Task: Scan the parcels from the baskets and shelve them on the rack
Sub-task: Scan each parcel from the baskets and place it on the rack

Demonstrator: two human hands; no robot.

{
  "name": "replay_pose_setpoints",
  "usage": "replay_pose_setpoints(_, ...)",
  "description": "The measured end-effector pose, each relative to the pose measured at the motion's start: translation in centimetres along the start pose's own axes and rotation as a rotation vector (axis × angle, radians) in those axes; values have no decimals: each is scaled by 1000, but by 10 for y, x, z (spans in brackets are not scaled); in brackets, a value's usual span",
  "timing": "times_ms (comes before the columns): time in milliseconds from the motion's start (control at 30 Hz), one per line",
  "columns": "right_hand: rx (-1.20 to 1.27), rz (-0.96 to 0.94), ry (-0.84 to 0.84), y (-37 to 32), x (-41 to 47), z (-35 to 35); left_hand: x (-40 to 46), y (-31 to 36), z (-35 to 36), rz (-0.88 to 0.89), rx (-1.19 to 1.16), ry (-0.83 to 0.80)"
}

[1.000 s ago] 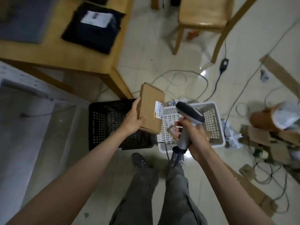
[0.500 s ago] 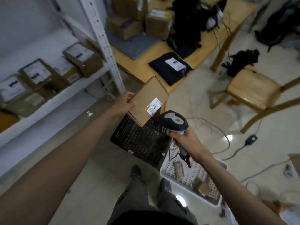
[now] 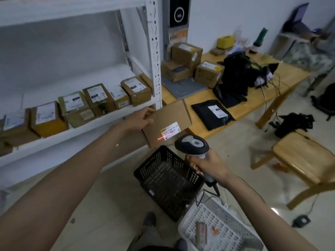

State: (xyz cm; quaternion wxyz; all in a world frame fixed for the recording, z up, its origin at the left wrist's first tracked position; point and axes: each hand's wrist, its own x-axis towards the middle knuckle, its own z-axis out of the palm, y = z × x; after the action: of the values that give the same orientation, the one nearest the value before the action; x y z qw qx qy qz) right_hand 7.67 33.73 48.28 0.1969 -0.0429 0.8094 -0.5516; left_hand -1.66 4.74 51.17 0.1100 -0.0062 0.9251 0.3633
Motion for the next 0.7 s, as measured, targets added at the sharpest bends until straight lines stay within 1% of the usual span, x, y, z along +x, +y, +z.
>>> replay_pose_setpoints(100, 89, -51, -8, -18, 9, -3, -8, 7, -19, 4, -54, 64)
replay_pose_setpoints(200, 149, -117, 16, -48, 25, -8, -17, 18, -42, 13, -167, 151)
replay_pose_setpoints(300, 214, -221, 51, -88, 44, -13, -25, 34, -66, 54, -264, 291)
replay_pose_setpoints(367, 273, -304, 52, -118, 55, -17, -28, 48, -84, 71, -279, 379)
replay_pose_setpoints(500, 482, -422, 16, -185, 73, -27, -36, 85, -122, 154, -401, 508)
replay_pose_setpoints(633, 617, -549, -27, -252, 81, -36, -41, 123, -153, 201, -556, 554)
replay_pose_setpoints(700, 662, -573, -35, -279, 85, -39, -42, 138, -165, 237, -604, 571)
